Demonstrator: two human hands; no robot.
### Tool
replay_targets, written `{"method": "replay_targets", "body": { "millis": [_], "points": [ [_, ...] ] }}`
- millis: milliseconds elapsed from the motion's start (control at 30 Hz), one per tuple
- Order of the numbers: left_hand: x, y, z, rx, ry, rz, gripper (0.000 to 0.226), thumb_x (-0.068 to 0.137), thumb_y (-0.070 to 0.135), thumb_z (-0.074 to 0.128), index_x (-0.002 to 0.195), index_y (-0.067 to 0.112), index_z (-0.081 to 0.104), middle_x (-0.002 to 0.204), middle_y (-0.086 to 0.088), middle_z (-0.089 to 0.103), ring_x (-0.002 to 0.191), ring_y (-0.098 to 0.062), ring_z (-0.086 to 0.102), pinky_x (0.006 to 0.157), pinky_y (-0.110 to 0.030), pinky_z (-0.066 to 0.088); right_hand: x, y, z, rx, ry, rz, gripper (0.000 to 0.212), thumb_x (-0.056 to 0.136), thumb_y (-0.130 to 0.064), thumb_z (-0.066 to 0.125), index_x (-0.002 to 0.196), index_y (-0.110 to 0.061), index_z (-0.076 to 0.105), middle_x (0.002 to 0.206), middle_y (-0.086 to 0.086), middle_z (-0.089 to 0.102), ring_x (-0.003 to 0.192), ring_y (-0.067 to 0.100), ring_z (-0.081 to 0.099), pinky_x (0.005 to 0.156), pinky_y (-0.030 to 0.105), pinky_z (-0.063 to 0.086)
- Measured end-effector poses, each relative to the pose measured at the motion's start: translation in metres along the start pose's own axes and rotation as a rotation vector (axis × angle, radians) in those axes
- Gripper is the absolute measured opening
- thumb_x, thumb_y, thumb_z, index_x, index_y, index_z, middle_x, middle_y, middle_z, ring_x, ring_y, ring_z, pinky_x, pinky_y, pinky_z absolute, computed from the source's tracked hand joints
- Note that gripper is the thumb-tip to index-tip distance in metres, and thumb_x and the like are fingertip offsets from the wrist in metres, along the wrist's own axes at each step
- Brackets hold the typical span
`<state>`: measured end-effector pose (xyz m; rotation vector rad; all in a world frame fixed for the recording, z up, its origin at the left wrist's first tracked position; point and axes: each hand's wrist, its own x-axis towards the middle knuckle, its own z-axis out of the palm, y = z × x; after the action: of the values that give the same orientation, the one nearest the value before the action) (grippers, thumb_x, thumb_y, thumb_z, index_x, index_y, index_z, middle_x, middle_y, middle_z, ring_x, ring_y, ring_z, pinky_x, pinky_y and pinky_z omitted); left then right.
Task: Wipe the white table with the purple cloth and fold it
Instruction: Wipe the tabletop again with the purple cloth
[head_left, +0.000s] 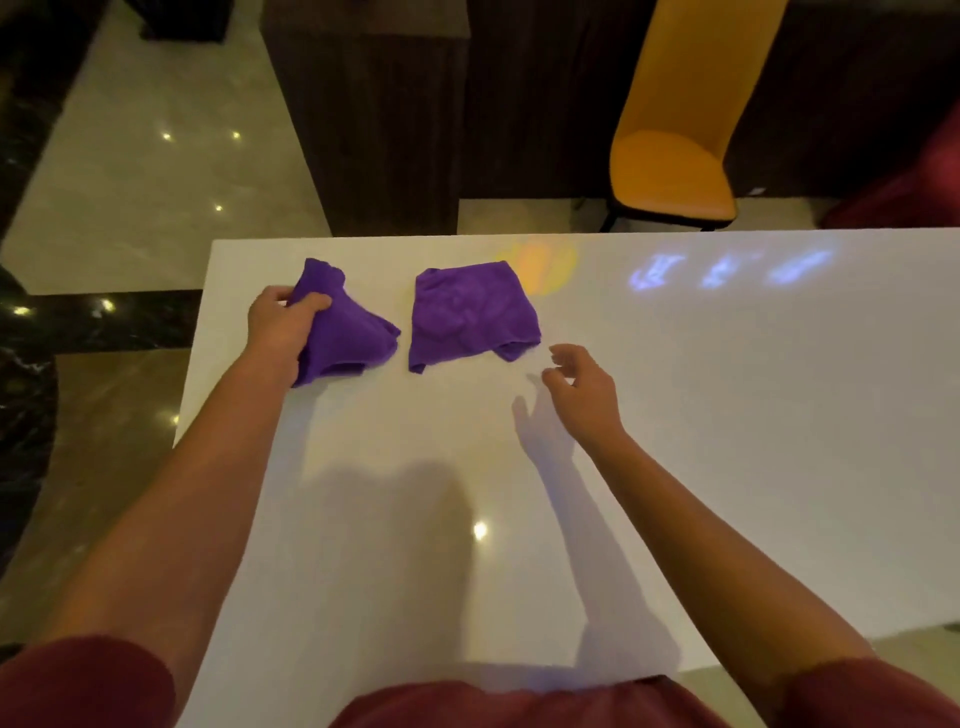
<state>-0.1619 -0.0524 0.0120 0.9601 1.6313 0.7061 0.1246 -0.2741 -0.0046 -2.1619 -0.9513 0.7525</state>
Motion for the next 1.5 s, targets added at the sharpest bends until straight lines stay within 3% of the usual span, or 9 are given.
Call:
{"method": "replay_targets", "body": {
  "millis": [167, 267, 433, 633, 900, 1200, 1300, 1400, 1500],
  "points": [
    [-0.082, 0.026, 0.000, 0.135, -0.165, 0.247, 0.046, 0.088, 0.021, 0.079, 0.125, 0.029, 0.053, 0.128, -0.002, 0.060, 0.100, -0.021, 0.064, 0.067, -0.028, 0.051, -0.031, -0.009, -0.010, 0.291, -0.153, 0.115, 0.024, 0.105, -0.021, 0.059, 0.124, -0.011, 0.071, 0.114, 0.010, 0.077, 0.106, 0.030, 0.075, 0.092, 0.042, 0.060],
    [-0.126, 0.035, 0.010, 0.175, -0.201, 0.329, 0.040, 0.089, 0.017, 0.075, 0.117, 0.033, 0.052, 0.115, 0.003, 0.060, 0.092, -0.013, 0.062, 0.064, -0.026, 0.048, -0.047, -0.011, -0.008, 0.347, -0.231, 0.115, 0.028, 0.108, -0.030, 0.059, 0.129, -0.013, 0.067, 0.121, 0.008, 0.074, 0.111, 0.028, 0.073, 0.089, 0.038, 0.060],
    [-0.193, 0.037, 0.043, 0.071, -0.544, 0.278, 0.035, 0.081, 0.018, 0.077, 0.102, 0.042, 0.062, 0.119, -0.002, 0.066, 0.099, -0.026, 0.069, 0.060, -0.026, 0.058, -0.056, 0.005, -0.026, 0.558, -0.305, 0.184, 0.060, 0.095, -0.066, 0.060, 0.139, -0.025, 0.055, 0.141, 0.000, 0.061, 0.124, 0.020, 0.062, 0.098, 0.037, 0.054],
    [-0.247, 0.007, 0.122, -0.069, -0.757, 0.237, 0.057, 0.073, 0.011, 0.074, 0.119, 0.044, 0.069, 0.132, -0.002, 0.066, 0.114, -0.026, 0.067, 0.093, -0.040, 0.061, -0.056, 0.049, -0.067, 1.083, -0.469, 0.291, 0.070, 0.089, -0.064, 0.073, 0.144, -0.021, 0.063, 0.143, 0.012, 0.069, 0.132, 0.031, 0.067, 0.104, 0.048, 0.058],
    [-0.264, -0.046, 0.253, -0.093, -0.526, 0.065, 0.050, 0.086, -0.011, 0.067, 0.124, 0.023, 0.069, 0.123, -0.012, 0.070, 0.110, -0.027, 0.067, 0.092, -0.038, 0.059, -0.011, 0.148, -0.164, 0.663, -0.487, 0.351, 0.052, 0.087, -0.050, 0.084, 0.130, -0.023, 0.070, 0.121, 0.009, 0.080, 0.108, 0.029, 0.078, 0.085, 0.042, 0.064],
    [-0.282, -0.089, 0.390, 0.055, -0.374, -0.011, 0.032, 0.089, 0.016, 0.081, 0.119, 0.014, 0.070, 0.119, -0.013, 0.071, 0.106, -0.030, 0.072, 0.092, -0.051, 0.062, 0.099, 0.200, -0.282, 0.215, -0.391, 0.362, 0.042, 0.085, -0.057, 0.081, 0.107, -0.022, 0.074, 0.103, 0.007, 0.080, 0.093, 0.028, 0.075, 0.069, 0.035, 0.055],
    [-0.273, -0.095, 0.406, 0.269, -0.270, 0.097, 0.052, 0.088, 0.018, 0.082, 0.136, 0.011, 0.063, 0.135, -0.016, 0.062, 0.122, -0.034, 0.063, 0.106, -0.047, 0.053, 0.122, 0.201, -0.273, 0.066, -0.264, 0.202, 0.030, 0.097, -0.044, 0.071, 0.113, -0.019, 0.072, 0.119, 0.009, 0.076, 0.104, 0.030, 0.071, 0.083, 0.039, 0.056],
    [-0.261, -0.105, 0.397, 0.633, -0.151, 0.261, 0.080, 0.089, 0.031, 0.081, 0.156, 0.016, 0.040, 0.164, -0.016, 0.031, 0.148, -0.032, 0.037, 0.121, -0.042, 0.033, 0.116, 0.203, -0.256, -0.119, -0.005, 0.040, 0.051, 0.102, -0.035, 0.066, 0.147, -0.014, 0.056, 0.153, 0.011, 0.055, 0.139, 0.032, 0.054, 0.114, 0.048, 0.047],
    [-0.255, -0.123, 0.352, 0.729, 0.162, 0.320, 0.070, 0.096, 0.030, 0.072, 0.157, 0.015, 0.040, 0.169, -0.012, 0.027, 0.153, -0.031, 0.032, 0.123, -0.044, 0.030, 0.090, 0.206, -0.235, -0.205, 0.073, -0.131, 0.055, 0.102, -0.032, 0.063, 0.153, -0.017, 0.051, 0.167, 0.010, 0.040, 0.154, 0.031, 0.038, 0.124, 0.050, 0.035]
  ]
}}
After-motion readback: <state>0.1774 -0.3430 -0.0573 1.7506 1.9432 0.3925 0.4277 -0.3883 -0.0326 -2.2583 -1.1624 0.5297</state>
